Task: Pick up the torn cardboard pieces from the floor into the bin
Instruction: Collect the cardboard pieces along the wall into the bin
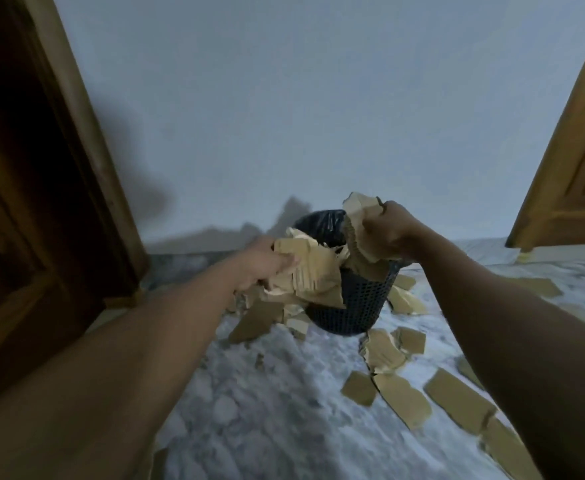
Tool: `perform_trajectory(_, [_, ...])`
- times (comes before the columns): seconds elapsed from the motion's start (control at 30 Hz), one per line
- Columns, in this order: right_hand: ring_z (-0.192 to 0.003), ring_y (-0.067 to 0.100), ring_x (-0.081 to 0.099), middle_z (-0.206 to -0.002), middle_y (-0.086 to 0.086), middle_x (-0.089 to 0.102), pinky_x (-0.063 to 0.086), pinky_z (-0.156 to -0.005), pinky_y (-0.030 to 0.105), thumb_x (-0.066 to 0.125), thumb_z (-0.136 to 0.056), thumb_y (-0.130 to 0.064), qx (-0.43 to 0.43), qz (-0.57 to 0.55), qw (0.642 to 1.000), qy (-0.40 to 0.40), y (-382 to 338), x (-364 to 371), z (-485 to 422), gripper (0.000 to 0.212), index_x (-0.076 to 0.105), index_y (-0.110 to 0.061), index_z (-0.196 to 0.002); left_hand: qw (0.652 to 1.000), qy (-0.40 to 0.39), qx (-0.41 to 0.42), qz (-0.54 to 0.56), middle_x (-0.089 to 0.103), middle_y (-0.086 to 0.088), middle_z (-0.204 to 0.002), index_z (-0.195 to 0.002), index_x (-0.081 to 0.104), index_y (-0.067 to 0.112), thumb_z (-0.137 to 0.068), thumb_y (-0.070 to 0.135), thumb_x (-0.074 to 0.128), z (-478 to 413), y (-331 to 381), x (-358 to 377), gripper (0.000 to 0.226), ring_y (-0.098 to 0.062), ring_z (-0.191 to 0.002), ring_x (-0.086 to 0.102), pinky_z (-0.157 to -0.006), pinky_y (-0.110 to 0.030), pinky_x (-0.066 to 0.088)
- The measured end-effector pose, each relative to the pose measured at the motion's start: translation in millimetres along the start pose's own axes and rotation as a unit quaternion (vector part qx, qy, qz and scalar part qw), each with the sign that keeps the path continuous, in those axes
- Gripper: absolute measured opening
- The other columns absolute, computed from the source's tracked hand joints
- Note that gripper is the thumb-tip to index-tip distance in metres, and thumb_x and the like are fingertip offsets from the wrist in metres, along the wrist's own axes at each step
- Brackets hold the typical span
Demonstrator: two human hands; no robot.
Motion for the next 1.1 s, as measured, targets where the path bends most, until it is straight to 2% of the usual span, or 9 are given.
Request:
perform_trajectory(0.13, [-0.106,0.029,0.054,-0.117,0.010,0.049,0.048,-0.079,0.040,0.047,-0.099,-0.023,0.021,-0.151,0.983,0.106,28.0,-22.9,-23.5,0.044,0.035,-0.007,-0.138,0.966,0.163,0.002,0.202,0.065,-0.004,-0.098,-0.100,0.058,0.013,-0.096,0.024,0.058,-36.1,33.2,2.3,0.011,-0.021,-0.082,0.064,-0.057,-0.030,0.056])
perform_trajectory(0.23, [-0.117,0.029,0.056,-0.140,0.009,0.051,0.053,-0.094,0.044,0.053,-0.093,-0.013,0.036,-0.246,0.943,0.220,49.9,-29.8,-31.7,0.060,0.025,-0.023,-0.145,0.932,0.217,-0.026,0.289,0.057,-0.011,-0.129,-0.134,0.045,0.010,-0.096,0.020,0.050,-66.7,41.3,19.5,0.039,-0.028,-0.104,0.062,-0.081,-0.041,0.059])
perform_trajectory(0.4, [-0.120,0.024,0.057,-0.141,0.006,0.053,0.045,-0.098,0.030,0.055,-0.095,-0.016,0.038,-0.263,0.916,0.301,69.8,-18.6,-49.8,0.059,0.027,-0.019,-0.146,0.944,0.166,-0.049,0.282,0.044,-0.014,-0.145,-0.154,0.010,0.018,-0.098,0.014,0.042,-102.0,40.5,71.7,0.065,-0.033,-0.120,0.054,-0.098,-0.042,0.050])
perform_trajectory(0.5, [-0.119,0.030,0.058,-0.130,0.012,0.060,0.047,-0.100,0.040,0.051,-0.099,-0.041,0.057,-0.165,0.965,0.196,81.8,7.8,-73.2,0.052,0.045,-0.008,-0.139,0.961,0.063,-0.065,0.263,0.044,-0.008,-0.145,-0.156,-0.003,0.027,-0.094,0.035,0.056,-122.2,28.3,98.6,0.087,-0.030,-0.120,0.054,-0.097,-0.047,0.052])
perform_trajectory(0.57, [-0.120,0.034,0.056,-0.131,0.016,0.059,0.047,-0.100,0.041,0.045,-0.100,-0.045,0.070,-0.099,0.980,0.158,94.2,16.7,-76.9,0.055,0.048,-0.005,-0.137,0.979,0.055,-0.051,0.192,0.038,-0.008,-0.152,-0.157,0.004,0.023,-0.089,0.049,0.061,-129.1,24.5,100.1,0.092,-0.031,-0.126,0.050,-0.101,-0.046,0.050])
perform_trajectory(0.7, [-0.102,0.032,0.065,-0.117,0.014,0.064,0.051,-0.081,0.035,0.052,-0.097,-0.024,0.057,-0.093,0.976,0.190,110.3,11.8,-79.2,0.033,0.058,-0.006,-0.125,0.978,0.190,-0.002,0.087,0.049,-0.005,-0.143,-0.148,0.036,0.014,-0.092,0.046,0.058,-130.4,22.3,72.8,0.068,-0.027,-0.123,0.052,-0.102,-0.042,0.048])
perform_trajectory(0.77, [-0.101,0.027,0.063,-0.117,0.012,0.063,0.050,-0.084,0.032,0.055,-0.096,-0.023,0.051,-0.085,0.976,0.192,106.0,10.4,-74.5,0.032,0.058,-0.006,-0.123,0.976,0.202,0.015,0.082,0.053,-0.001,-0.131,-0.140,0.044,0.014,-0.091,0.044,0.060,-126.6,18.3,63.0,0.059,-0.023,-0.117,0.054,-0.097,-0.038,0.049])
perform_trajectory(0.93, [-0.110,0.032,0.063,-0.118,0.011,0.066,0.052,-0.096,0.043,0.063,-0.089,-0.030,0.026,-0.036,0.986,0.164,77.8,18.0,-57.7,0.035,0.064,-0.014,-0.120,0.975,0.221,-0.016,-0.010,0.047,-0.007,-0.142,-0.144,0.038,0.013,-0.090,0.042,0.062,-94.9,-14.4,26.8,0.065,-0.028,-0.124,0.050,-0.094,-0.033,0.043])
perform_trajectory(1.1, [-0.118,0.032,0.060,-0.128,0.018,0.064,0.045,-0.099,0.035,0.062,-0.095,-0.021,-0.039,0.056,0.993,0.093,40.0,38.9,-33.7,0.037,0.062,-0.003,-0.128,0.986,0.101,-0.070,-0.112,0.056,-0.016,-0.136,-0.134,0.052,0.003,-0.092,0.033,0.066,-37.9,-110.0,0.7,0.053,-0.032,-0.119,0.057,-0.072,-0.027,0.050])
Point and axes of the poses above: each hand's wrist, its own z-axis away from the middle knuckle, its own x-axis out of the palm, y = z × x, the point moved 7 cm from there along -z, towards the middle knuckle
